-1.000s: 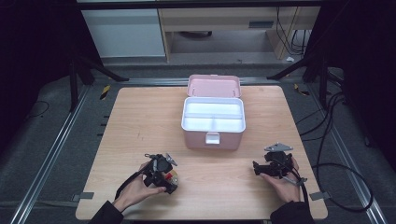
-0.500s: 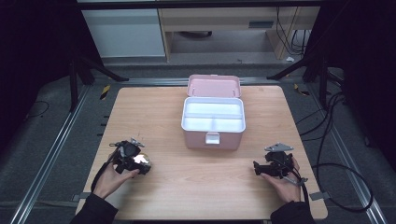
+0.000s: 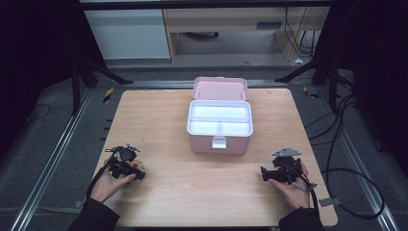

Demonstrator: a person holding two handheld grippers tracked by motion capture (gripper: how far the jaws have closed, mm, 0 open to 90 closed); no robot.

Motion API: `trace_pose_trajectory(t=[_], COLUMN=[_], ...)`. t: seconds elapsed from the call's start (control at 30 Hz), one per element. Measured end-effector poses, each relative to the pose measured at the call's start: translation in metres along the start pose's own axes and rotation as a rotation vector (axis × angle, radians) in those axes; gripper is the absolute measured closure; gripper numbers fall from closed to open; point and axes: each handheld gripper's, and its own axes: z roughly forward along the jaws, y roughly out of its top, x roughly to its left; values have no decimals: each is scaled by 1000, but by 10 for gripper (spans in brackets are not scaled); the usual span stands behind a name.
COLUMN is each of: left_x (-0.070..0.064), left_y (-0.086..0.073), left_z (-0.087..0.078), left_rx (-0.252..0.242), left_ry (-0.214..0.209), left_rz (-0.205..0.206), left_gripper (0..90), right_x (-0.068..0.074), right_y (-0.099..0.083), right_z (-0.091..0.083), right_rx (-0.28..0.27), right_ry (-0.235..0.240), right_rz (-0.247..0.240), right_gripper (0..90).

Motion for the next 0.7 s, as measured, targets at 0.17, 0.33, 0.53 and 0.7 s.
trace_pose_trajectory(t=[0.17,0.33,0.53,0.7], left_x=[0,-3,-6,-10], left_y=[0,4,13,25], left_z=[-4,-14,-33,-50], left_rx=[-2,-19,-63,-172], left_ry=[-14,-18,-7,-17], left_rz=[3,2,-15,-28], left_gripper=[155,137,128,130], right_x=[0,-1,-6,-6], right_y=[0,1,9,22], right_z=[0,-2,-9,-19], right_rx=[-4,-21,-84,-180], right_ry=[7,8,16,27], right_rz=[6,12,29,22], right_gripper=[109,113,130,170])
